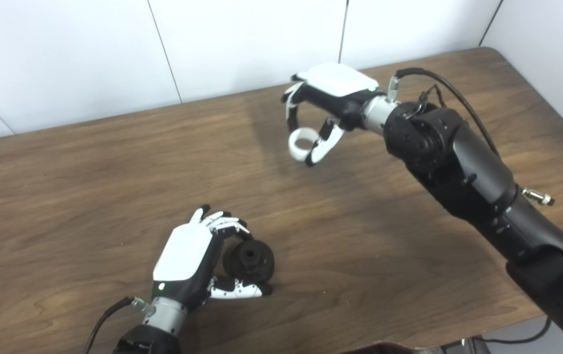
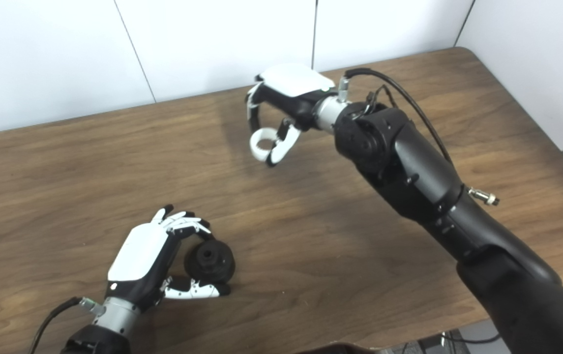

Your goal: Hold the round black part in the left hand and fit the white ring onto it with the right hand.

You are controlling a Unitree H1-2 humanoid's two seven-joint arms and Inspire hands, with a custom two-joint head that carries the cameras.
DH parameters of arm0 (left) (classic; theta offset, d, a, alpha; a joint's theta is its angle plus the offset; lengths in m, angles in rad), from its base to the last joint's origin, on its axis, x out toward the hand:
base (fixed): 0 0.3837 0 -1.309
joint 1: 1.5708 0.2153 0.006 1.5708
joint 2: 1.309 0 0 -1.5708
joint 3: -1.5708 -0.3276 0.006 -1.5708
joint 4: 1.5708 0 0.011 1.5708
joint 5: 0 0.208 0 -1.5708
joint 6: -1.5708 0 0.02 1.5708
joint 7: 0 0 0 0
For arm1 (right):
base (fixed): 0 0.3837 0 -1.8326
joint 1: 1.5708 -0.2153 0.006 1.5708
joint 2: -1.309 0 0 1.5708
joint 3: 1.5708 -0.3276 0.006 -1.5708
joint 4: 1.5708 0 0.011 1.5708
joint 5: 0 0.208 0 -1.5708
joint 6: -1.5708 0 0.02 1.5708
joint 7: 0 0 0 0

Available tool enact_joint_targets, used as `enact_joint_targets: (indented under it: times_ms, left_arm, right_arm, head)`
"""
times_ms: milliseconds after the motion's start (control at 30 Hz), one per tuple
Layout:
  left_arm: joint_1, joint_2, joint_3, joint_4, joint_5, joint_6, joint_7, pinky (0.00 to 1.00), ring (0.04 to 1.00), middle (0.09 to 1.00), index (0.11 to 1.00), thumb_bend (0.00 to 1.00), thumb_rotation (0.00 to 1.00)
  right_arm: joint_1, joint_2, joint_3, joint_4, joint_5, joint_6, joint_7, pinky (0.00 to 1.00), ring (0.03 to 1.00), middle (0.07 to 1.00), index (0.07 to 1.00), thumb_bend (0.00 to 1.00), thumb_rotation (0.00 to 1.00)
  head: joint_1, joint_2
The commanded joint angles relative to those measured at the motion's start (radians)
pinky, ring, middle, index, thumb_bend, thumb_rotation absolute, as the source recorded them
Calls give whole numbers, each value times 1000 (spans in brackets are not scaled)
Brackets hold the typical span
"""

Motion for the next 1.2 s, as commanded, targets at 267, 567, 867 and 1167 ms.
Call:
enact_joint_targets:
  times_ms: [267,567,867,1167]
  left_arm:
    - [-1,-22,-31,2,58,49,-37,1000,877,780,485,520,52]
    - [-6,-34,-43,9,63,69,-31,1000,880,779,485,520,52]
    - [-8,-41,-52,12,72,72,-22,1000,878,777,484,519,52]
    - [-9,-39,-56,11,82,78,-25,1000,874,779,485,519,52]
  right_arm:
    - [9,67,8,-201,-22,-23,91,961,956,843,483,525,135]
    - [51,95,29,-306,-16,-52,165,971,960,847,483,525,138]
    - [98,131,34,-352,-26,-50,233,993,980,861,484,524,134]
    - [143,154,43,-343,-37,-85,240,1000,979,870,485,524,133]
  head:
    - [65,11]
    - [95,18]
    - [109,26]
    - [113,32]
